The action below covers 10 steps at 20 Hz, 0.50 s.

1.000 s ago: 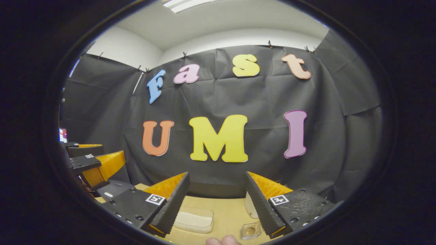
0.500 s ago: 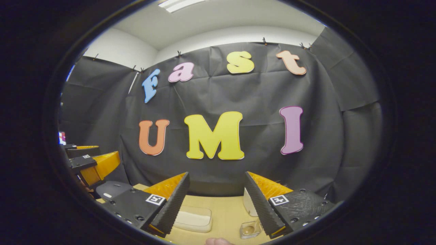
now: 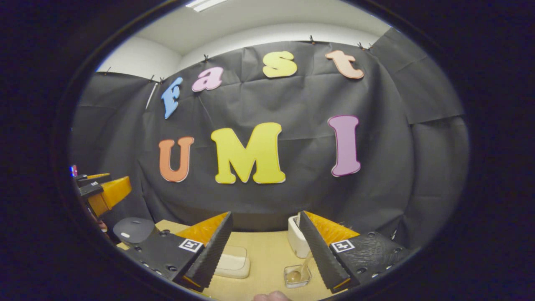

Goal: Close the left gripper, press the button to open the rice cooker; take a wooden spoon from the chopstick holder with the right hand, scoop a spoonful of rice and pour it into the rice cooker, then put the wooden spoon back into the chopstick holder.

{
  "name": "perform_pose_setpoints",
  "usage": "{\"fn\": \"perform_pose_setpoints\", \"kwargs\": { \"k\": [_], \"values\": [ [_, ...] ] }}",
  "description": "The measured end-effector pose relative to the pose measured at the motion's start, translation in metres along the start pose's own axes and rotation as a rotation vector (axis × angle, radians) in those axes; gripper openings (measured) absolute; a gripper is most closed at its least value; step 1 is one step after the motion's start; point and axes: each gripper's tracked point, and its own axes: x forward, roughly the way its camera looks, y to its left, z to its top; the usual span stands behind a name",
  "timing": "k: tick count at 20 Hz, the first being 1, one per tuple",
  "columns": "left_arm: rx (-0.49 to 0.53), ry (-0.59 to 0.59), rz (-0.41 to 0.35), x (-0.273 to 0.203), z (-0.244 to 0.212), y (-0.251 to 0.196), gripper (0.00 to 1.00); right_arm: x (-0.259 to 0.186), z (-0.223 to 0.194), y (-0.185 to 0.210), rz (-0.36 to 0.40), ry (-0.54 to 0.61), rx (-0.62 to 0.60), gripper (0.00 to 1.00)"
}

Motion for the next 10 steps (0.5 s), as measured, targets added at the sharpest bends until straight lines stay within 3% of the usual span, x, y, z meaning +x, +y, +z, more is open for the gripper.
{"fn": "perform_pose_setpoints", "kwargs": {
  "k": [4,10],
  "values": [
    [0.001,0.025,0.007,0.007,-0.006,-0.006,0.99,0.015,-0.038,-0.025,0.004,0.106,-0.001,0.92],
    [-0.008,0.029,0.043,0.014,-0.004,-0.011,0.99,0.045,-0.098,-0.071,-0.026,0.262,0.044,0.99]
  ]
}}
